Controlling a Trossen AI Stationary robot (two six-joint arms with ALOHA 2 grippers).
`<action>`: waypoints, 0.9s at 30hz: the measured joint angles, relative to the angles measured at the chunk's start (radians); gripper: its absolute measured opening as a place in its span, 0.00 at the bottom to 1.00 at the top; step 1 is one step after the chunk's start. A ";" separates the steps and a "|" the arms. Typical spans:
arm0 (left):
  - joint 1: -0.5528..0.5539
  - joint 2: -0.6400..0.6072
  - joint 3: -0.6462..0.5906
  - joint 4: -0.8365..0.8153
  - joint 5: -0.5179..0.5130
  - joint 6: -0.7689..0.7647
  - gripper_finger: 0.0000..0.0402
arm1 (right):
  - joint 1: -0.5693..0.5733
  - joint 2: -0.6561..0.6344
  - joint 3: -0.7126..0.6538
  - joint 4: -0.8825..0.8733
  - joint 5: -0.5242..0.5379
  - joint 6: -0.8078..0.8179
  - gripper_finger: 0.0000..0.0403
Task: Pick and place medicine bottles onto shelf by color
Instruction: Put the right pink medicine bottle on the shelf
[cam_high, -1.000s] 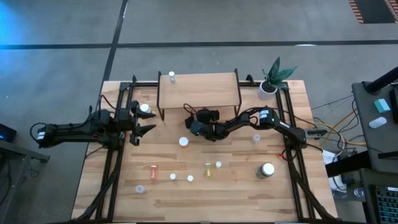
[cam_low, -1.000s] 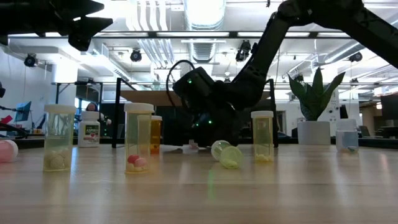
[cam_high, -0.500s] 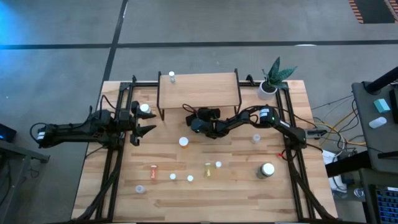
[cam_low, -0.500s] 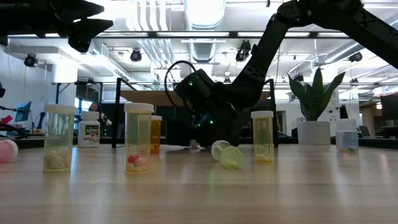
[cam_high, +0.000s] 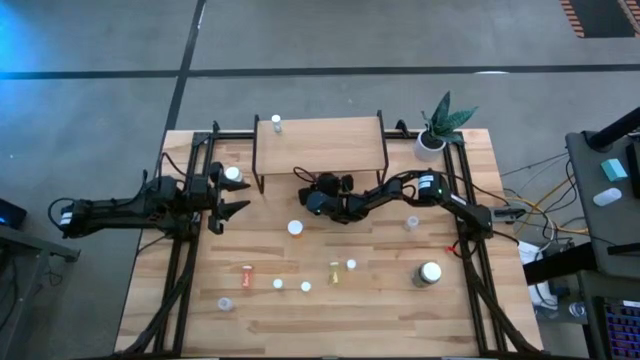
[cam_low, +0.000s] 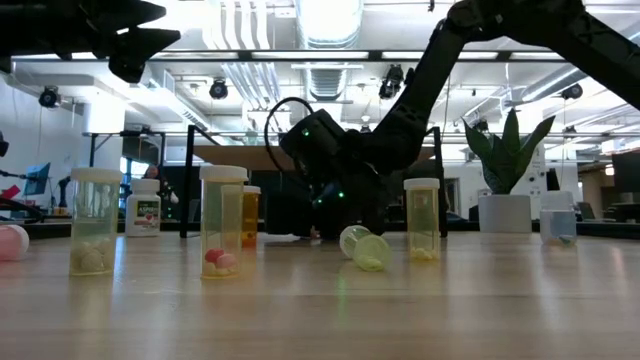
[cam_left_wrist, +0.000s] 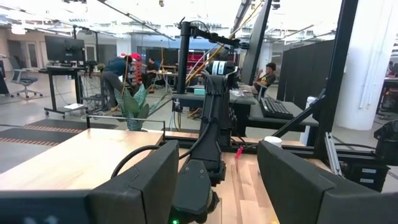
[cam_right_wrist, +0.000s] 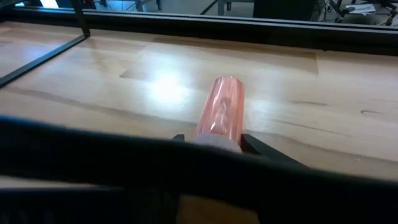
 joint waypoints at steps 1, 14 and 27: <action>0.000 0.000 0.000 0.000 0.000 0.000 0.51 | 0.002 -0.001 0.000 -0.002 0.000 0.001 0.34; 0.000 0.000 0.000 0.000 0.000 -0.003 0.51 | 0.020 -0.024 -0.001 -0.058 -0.012 0.003 0.31; 0.000 0.000 0.002 0.001 0.000 -0.004 0.51 | 0.052 -0.029 -0.001 -0.092 -0.014 0.036 0.31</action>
